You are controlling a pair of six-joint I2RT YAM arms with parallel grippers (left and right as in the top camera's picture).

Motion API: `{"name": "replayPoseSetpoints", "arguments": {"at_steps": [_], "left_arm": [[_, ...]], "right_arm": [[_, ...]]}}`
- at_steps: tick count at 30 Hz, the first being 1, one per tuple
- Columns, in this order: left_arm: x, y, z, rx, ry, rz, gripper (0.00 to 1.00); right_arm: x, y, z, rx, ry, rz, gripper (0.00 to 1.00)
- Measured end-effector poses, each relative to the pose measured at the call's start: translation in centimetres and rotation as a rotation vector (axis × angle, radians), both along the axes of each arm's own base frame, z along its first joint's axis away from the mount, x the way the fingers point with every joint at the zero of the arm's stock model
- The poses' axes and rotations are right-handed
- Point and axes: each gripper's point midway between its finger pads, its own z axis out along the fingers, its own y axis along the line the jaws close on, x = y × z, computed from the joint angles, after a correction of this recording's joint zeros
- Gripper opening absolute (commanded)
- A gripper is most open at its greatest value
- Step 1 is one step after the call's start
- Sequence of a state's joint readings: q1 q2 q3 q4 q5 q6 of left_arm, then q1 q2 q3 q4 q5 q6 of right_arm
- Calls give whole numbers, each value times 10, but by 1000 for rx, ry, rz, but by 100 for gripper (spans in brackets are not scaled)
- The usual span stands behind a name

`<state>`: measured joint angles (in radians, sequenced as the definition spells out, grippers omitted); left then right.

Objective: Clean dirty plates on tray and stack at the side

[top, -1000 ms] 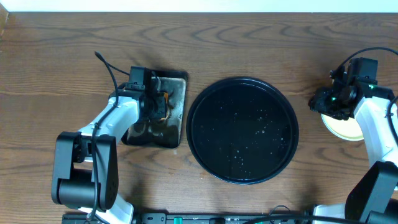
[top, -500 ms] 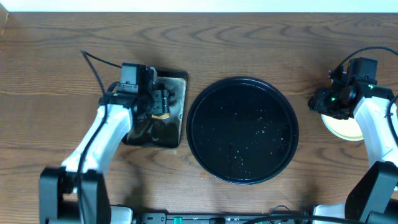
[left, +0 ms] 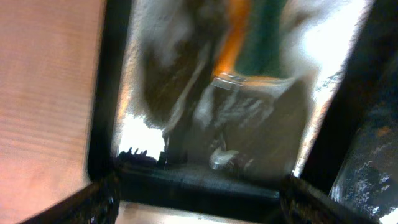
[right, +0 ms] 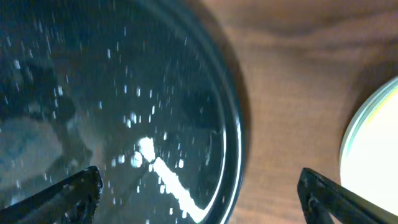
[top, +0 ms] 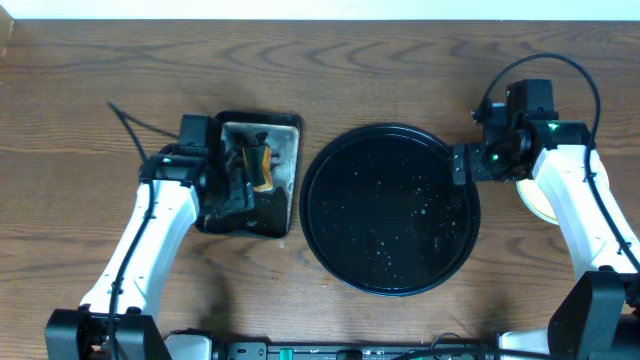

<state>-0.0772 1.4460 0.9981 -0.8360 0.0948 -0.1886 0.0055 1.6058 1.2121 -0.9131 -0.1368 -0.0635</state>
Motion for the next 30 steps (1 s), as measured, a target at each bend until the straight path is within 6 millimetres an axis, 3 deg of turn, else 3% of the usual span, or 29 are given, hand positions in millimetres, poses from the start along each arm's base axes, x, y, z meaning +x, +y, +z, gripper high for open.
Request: {"name": "replayPoseSetpoints", "arguments": {"at_steps": [4,8,13,16,19,23,30], "left_arm": [[-20,11,1,6,71,52,82],[-23,11,19,5,0,52,82],[-32,12,46,-9,-204,45,84],[-42,11,56,-19,-314,27,84],[-52,10,74,-32,-470,18,84],[-62,10,104,-41,-632,17,84],[-68,10,116,-47,-694,15,85]], "right_arm": [[-12,-1,-3,-14,49,-1,99],[-14,0,3,-9,18,-5,99],[-22,0,35,1,-186,-16,99],[-34,1,61,10,-353,-20,99],[-48,0,75,8,-456,-23,99],[-71,-2,88,4,-555,-28,99],[-79,-2,101,3,-612,-31,99]]}}
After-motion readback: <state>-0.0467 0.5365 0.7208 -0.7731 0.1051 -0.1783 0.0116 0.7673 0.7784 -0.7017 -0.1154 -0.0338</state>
